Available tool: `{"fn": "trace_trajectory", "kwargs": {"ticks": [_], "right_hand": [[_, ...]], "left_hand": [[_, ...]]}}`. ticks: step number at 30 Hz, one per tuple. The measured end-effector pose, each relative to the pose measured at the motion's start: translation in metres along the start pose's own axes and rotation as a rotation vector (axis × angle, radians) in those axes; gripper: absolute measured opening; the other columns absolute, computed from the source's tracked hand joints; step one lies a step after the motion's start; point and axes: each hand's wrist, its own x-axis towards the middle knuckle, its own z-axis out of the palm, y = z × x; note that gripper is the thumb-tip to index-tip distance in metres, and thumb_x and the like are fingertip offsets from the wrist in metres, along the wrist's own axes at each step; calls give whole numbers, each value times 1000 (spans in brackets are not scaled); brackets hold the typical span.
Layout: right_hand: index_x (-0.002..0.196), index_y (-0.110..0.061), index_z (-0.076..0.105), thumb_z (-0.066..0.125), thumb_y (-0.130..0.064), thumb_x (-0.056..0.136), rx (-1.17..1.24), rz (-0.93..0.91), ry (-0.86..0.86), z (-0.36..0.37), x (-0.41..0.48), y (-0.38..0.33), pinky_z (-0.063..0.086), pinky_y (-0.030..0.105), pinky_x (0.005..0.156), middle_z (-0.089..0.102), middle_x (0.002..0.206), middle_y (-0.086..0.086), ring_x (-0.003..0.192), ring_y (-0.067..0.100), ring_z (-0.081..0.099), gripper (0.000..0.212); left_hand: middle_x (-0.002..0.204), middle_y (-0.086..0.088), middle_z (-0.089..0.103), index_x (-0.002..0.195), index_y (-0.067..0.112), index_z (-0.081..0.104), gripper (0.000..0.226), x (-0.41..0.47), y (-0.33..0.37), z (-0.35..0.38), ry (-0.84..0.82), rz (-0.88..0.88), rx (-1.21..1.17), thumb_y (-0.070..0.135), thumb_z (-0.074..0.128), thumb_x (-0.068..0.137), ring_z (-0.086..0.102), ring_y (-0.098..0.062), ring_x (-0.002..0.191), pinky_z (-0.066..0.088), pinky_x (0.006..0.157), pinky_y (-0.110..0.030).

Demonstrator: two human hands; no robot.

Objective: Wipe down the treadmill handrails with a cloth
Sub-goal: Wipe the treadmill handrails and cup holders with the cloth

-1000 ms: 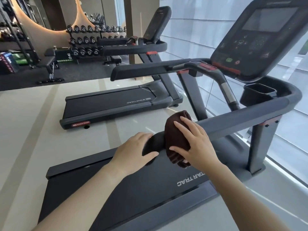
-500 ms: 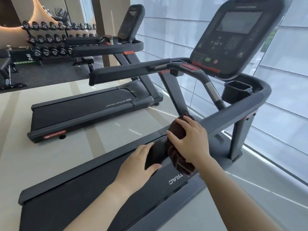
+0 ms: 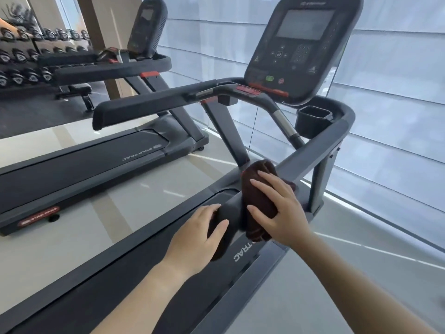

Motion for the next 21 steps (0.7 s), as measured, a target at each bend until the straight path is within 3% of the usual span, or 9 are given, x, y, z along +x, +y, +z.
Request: {"fn": "trace_trajectory", "kwargs": {"ticks": [3,7,9,13,16,19,21], "right_hand": [[131,-38,49,61,-49,82,-24,-50,-88,-16,15,25,32,43,109,41,144,-14,132,14,37,51],[127,-37,52,62,-44,84,24,91,32,-24,34,51,34,46,107,45,140,-12,130,15,38,45],[128,-38,51,58,-48,84,8,7,51,-17,28,57,28,41,111,44,141,-11,133,11,34,46],[133,-29,50,55,-54,86,-32,-256,-86,-32,37,97,16,26,112,40,144,-7,134,5,28,53],[135,-23,49,56,-58,83,-34,-263,-140,-51,60,122,14,24,112,37,143,-8,132,3,26,63],[144,-22,33,50,-64,82,-81,-340,-295,-61,71,134,7,29,116,28,149,-7,139,6,15,77],[145,-26,31,41,-69,83,-189,-352,-357,-69,78,136,9,41,118,23,154,-3,143,15,10,77]], "left_hand": [[134,15,47,131,31,41,48,15,14,10,24,6,15,54,35,90,44,-2,118,36,92,-21],[130,12,50,129,30,43,47,42,36,28,54,-9,109,54,35,89,49,-7,114,41,89,-25],[127,12,55,126,30,47,43,55,43,35,103,-49,189,51,35,90,52,-10,111,42,86,-27],[114,11,64,112,33,56,36,74,57,45,162,-153,343,50,32,91,59,-15,99,46,77,-31],[106,13,66,106,34,59,38,92,71,55,137,-197,450,49,26,92,59,-15,88,45,70,-31],[89,9,68,87,31,57,48,101,81,62,188,-233,566,52,14,88,51,-17,68,38,58,-30],[78,11,64,77,31,53,46,101,84,63,222,-263,577,54,14,86,51,-17,64,36,55,-29]]}}
